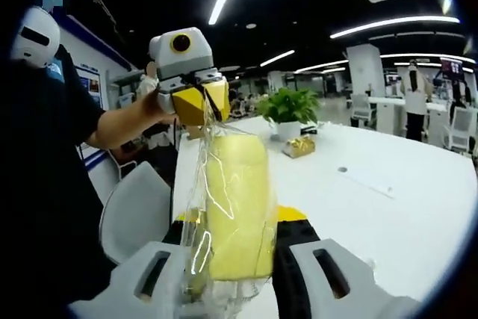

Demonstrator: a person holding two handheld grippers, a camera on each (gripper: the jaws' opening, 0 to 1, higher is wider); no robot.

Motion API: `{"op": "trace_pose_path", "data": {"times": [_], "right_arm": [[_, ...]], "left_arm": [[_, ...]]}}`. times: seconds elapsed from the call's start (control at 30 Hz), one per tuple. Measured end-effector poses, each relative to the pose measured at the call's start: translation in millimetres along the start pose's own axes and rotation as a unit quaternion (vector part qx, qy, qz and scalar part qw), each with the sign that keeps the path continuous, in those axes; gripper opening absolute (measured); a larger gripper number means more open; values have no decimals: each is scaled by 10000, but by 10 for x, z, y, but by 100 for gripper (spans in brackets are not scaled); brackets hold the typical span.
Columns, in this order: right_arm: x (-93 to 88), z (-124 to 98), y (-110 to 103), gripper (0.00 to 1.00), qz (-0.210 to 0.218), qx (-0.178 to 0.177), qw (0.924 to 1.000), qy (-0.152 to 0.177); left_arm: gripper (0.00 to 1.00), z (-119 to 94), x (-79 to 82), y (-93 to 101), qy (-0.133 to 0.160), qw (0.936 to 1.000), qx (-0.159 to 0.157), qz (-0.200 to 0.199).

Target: Compare the silicone blocks by pressing each to a similar depth, holding the contact briefly, and releasing to observe deformation and rebound differences across the visible hardness samples.

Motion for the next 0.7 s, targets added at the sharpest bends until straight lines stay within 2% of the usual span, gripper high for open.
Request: {"op": "trace_pose_path", "data": {"times": [0.13,0.23,0.37,0.5,0.63,0.7], "right_arm": [[-74,17,4,34,79,-67,9998,-147],[-130,2,-20,47,65,-94,9998,-160],[-108,4,-11,64,145,-179,9996,136],[-70,28,-36,74,203,-124,9987,461],[-49,46,-74,78,115,-32,9980,623],[-39,53,-74,86,131,-55,9975,694]], "left_arm": [[0,-5,-21,37,-64,10000,-49,-23],[0,-29,-28,59,-76,9999,-74,-25],[0,-61,-74,62,-105,9999,-46,-124],[0,-71,-107,67,-111,9997,-12,-212],[0,-86,-134,76,-124,9996,8,-259],[0,-99,-154,63,-150,9996,65,-233]]}}
Point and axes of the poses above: the point that each gripper's makers call its tool centre point, and the gripper's own axes: z roughly forward along the fingers, y roughly to its right, x roughly out of its top, the point moved 8 cm from there along -z, roughly backward along the fingers, and after that the axes turned 14 degrees about z, right-handed, at the moved point
